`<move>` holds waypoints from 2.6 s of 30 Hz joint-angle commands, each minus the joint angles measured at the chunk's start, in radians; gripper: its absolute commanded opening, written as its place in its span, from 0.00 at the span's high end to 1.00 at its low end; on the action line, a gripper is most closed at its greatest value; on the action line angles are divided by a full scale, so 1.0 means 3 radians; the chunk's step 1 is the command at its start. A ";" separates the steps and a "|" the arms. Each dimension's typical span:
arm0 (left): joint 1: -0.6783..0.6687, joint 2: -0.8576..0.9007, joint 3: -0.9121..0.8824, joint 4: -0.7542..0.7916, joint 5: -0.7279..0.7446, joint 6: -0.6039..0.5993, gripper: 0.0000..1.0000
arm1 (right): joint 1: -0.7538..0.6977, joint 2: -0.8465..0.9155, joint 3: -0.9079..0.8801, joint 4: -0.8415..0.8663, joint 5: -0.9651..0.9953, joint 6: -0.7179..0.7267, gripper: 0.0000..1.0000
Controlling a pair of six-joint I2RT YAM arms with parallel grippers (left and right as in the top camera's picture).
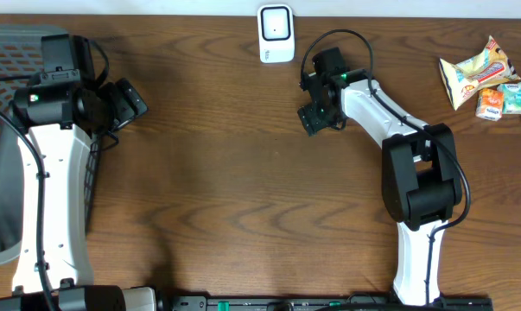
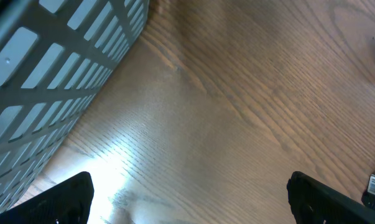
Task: Scan the item barcode
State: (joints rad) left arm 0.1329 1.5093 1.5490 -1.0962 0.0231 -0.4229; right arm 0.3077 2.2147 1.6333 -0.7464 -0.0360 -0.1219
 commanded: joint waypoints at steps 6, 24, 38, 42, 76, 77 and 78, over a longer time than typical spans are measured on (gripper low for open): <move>0.0005 -0.0001 0.0023 -0.0008 -0.0019 -0.0031 0.02 | -0.0029 0.0017 -0.0085 -0.0046 -0.0262 -0.0018 0.29; 0.0005 -0.0001 0.0023 -0.0008 -0.0019 -0.0031 0.02 | -0.0029 -0.0034 -0.0055 -0.0137 -0.0366 0.0131 0.42; 0.0005 -0.0001 0.0023 -0.0009 -0.0019 -0.0031 0.02 | -0.0164 -0.0548 -0.0011 -0.0258 -0.1743 0.0130 0.43; 0.0005 -0.0001 0.0023 -0.0008 -0.0019 -0.0031 0.02 | -0.0304 -0.0568 -0.0013 -0.0257 -0.2636 0.0125 0.43; 0.0005 -0.0001 0.0023 -0.0008 -0.0019 -0.0031 0.02 | -0.0524 -0.0568 -0.0013 0.0078 -0.4714 0.0216 0.40; 0.0005 -0.0001 0.0023 -0.0008 -0.0019 -0.0031 0.02 | -0.0525 -0.0568 -0.0013 0.0085 -0.4714 0.0216 0.41; 0.0005 -0.0001 0.0023 -0.0008 -0.0019 -0.0031 0.02 | -0.0524 -0.0568 -0.0013 0.0086 -0.4714 0.0216 0.40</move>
State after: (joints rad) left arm 0.1329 1.5093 1.5490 -1.0962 0.0231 -0.4229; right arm 0.1570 2.0571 1.6276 -0.7261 -1.4067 -0.0616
